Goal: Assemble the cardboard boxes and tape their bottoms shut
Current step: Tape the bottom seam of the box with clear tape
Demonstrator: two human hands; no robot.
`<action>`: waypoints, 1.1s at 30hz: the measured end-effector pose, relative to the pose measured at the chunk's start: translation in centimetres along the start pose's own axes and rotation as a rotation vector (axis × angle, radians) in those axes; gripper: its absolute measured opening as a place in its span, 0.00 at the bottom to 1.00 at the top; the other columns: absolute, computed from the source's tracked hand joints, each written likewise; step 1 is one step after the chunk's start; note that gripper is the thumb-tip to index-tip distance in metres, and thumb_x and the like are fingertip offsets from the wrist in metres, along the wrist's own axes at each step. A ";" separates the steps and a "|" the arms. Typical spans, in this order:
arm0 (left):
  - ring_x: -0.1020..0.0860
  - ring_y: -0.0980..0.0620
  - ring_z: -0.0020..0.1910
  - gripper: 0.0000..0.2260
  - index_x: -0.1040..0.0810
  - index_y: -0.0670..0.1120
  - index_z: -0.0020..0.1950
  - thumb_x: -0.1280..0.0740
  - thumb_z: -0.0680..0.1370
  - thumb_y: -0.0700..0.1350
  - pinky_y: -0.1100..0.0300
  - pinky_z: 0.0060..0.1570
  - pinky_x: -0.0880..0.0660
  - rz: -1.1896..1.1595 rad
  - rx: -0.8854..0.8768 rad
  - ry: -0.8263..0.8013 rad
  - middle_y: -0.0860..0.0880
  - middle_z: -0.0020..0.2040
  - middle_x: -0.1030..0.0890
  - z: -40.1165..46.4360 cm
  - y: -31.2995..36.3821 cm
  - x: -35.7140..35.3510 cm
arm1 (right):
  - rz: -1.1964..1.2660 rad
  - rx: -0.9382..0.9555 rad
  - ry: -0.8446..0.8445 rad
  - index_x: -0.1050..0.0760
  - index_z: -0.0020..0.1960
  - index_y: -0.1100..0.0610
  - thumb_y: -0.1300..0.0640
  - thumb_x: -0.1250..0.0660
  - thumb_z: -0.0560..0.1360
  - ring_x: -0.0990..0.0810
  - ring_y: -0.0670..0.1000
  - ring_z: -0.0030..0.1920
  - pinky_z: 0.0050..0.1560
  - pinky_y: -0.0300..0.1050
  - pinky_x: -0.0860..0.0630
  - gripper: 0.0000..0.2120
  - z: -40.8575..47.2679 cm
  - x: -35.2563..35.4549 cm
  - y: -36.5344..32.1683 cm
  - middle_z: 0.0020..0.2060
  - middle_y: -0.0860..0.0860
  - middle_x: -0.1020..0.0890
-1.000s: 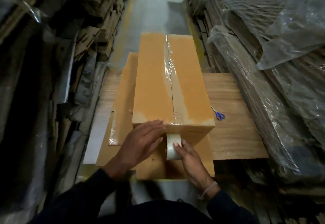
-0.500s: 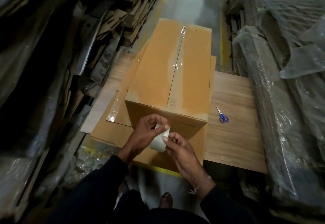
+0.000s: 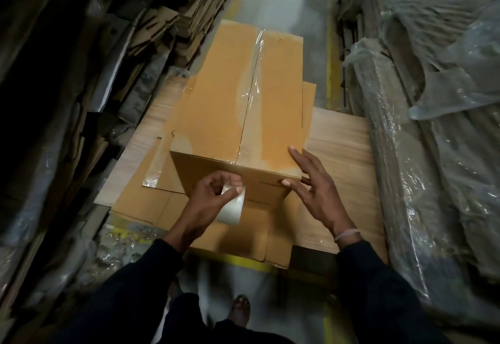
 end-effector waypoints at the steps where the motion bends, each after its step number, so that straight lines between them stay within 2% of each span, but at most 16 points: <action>1: 0.16 0.56 0.50 0.08 0.17 0.43 0.57 0.25 0.79 0.39 0.65 0.44 0.22 0.001 -0.006 0.002 0.51 0.54 0.13 0.3 0.2 -0.8 | 0.004 -0.008 -0.008 0.39 0.83 0.37 0.46 0.30 0.82 0.39 0.45 0.81 0.75 0.47 0.28 0.32 0.4 0.6 0.2 0.82 0.45 0.37; 4: 0.16 0.55 0.52 0.07 0.16 0.43 0.56 0.24 0.79 0.39 0.64 0.47 0.22 0.008 -0.025 0.035 0.51 0.53 0.13 1.2 0.7 -2.8 | 0.033 -0.033 -0.040 0.40 0.83 0.36 0.46 0.30 0.82 0.41 0.44 0.83 0.77 0.49 0.30 0.33 1.4 2.0 0.7 0.83 0.42 0.38; 6: 0.15 0.52 0.52 0.07 0.16 0.44 0.55 0.24 0.78 0.40 0.62 0.47 0.22 -0.002 -0.020 0.064 0.51 0.53 0.13 1.6 0.4 -3.4 | 0.099 -0.058 -0.067 0.43 0.84 0.36 0.49 0.28 0.81 0.37 0.42 0.81 0.76 0.44 0.29 0.37 1.5 2.6 1.3 0.82 0.40 0.37; 9: 0.15 0.49 0.52 0.07 0.16 0.46 0.56 0.25 0.79 0.42 0.61 0.41 0.21 0.000 0.003 0.056 0.51 0.53 0.13 1.5 0.0 -2.9 | 0.173 -0.196 -0.100 0.50 0.85 0.36 0.60 0.25 0.80 0.26 0.37 0.70 0.64 0.33 0.24 0.47 1.5 3.0 4.0 0.74 0.37 0.30; 10: 0.15 0.49 0.51 0.07 0.17 0.47 0.56 0.25 0.79 0.42 0.61 0.39 0.21 0.004 0.006 0.048 0.50 0.53 0.13 1.5 -0.1 -2.7 | 0.165 -0.270 -0.064 0.49 0.86 0.39 0.65 0.26 0.79 0.23 0.38 0.66 0.60 0.32 0.22 0.47 1.6 2.9 5.6 0.71 0.38 0.27; 12: 0.15 0.50 0.49 0.07 0.17 0.47 0.57 0.25 0.79 0.43 0.61 0.37 0.21 0.015 0.005 0.025 0.50 0.53 0.13 1.5 0.0 -2.3 | 0.057 -0.450 0.111 0.34 0.82 0.49 0.70 0.29 0.78 0.18 0.47 0.60 0.56 0.37 0.20 0.36 2.1 2.5 9.8 0.64 0.48 0.20; 14: 0.15 0.52 0.48 0.08 0.17 0.46 0.57 0.25 0.79 0.43 0.60 0.39 0.21 0.033 -0.002 0.003 0.49 0.53 0.13 1.5 0.0 -2.1 | -0.139 -0.610 0.271 0.18 0.67 0.56 0.68 0.30 0.78 0.17 0.57 0.57 0.55 0.43 0.23 0.18 2.8 1.7 13.8 0.56 0.55 0.15; 16: 0.15 0.52 0.48 0.07 0.16 0.48 0.57 0.25 0.79 0.44 0.57 0.41 0.21 0.051 -0.001 0.000 0.49 0.53 0.13 1.6 -0.1 -1.9 | -0.215 -0.691 0.344 0.14 0.57 0.58 0.65 0.31 0.78 0.16 0.61 0.55 0.53 0.42 0.26 0.10 3.4 0.9 16.9 0.51 0.57 0.13; 20: 0.14 0.47 0.50 0.06 0.16 0.48 0.55 0.25 0.79 0.44 0.51 0.44 0.20 0.031 0.006 -0.004 0.48 0.53 0.13 1.9 -0.7 -1.9 | -0.286 -0.735 0.370 0.16 0.59 0.58 0.62 0.29 0.79 0.18 0.59 0.56 0.54 0.45 0.25 0.10 5.5 0.2 19.0 0.56 0.57 0.17; 24: 0.14 0.50 0.48 0.06 0.16 0.47 0.54 0.25 0.78 0.42 0.56 0.42 0.19 0.028 -0.024 0.023 0.48 0.52 0.13 2.1 -1.1 -2.1 | -0.333 -0.743 0.371 0.19 0.64 0.61 0.64 0.31 0.80 0.20 0.62 0.60 0.62 0.52 0.23 0.13 7.2 -0.6 20.5 0.61 0.60 0.21; 27: 0.14 0.50 0.50 0.06 0.16 0.46 0.55 0.25 0.79 0.41 0.57 0.44 0.19 0.037 -0.039 0.020 0.48 0.53 0.13 2.1 -1.4 -2.1 | -0.340 -0.822 0.374 0.20 0.64 0.62 0.62 0.29 0.80 0.20 0.63 0.60 0.61 0.52 0.23 0.13 7.4 -0.8 21.4 0.61 0.62 0.20; 30: 0.15 0.50 0.50 0.06 0.17 0.45 0.55 0.25 0.79 0.41 0.56 0.45 0.20 0.018 -0.038 0.026 0.48 0.53 0.13 2.1 -1.4 -2.2 | -0.398 -0.880 0.277 0.22 0.61 0.61 0.58 0.25 0.78 0.19 0.63 0.59 0.58 0.54 0.21 0.15 6.9 -0.8 21.0 0.58 0.61 0.18; 33: 0.15 0.52 0.49 0.07 0.17 0.45 0.56 0.25 0.79 0.41 0.55 0.44 0.21 0.009 -0.028 0.022 0.49 0.52 0.13 1.9 -1.1 -2.5 | -0.539 -0.849 0.144 0.25 0.63 0.63 0.59 0.28 0.80 0.18 0.64 0.59 0.58 0.56 0.21 0.15 5.4 -1.8 20.2 0.59 0.62 0.19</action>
Point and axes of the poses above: each hand's wrist, its own z-axis towards the middle knuckle, its own x-axis out of the back of the hand, y = z × x, the point moved 1 cm from there along z, towards the middle knuckle
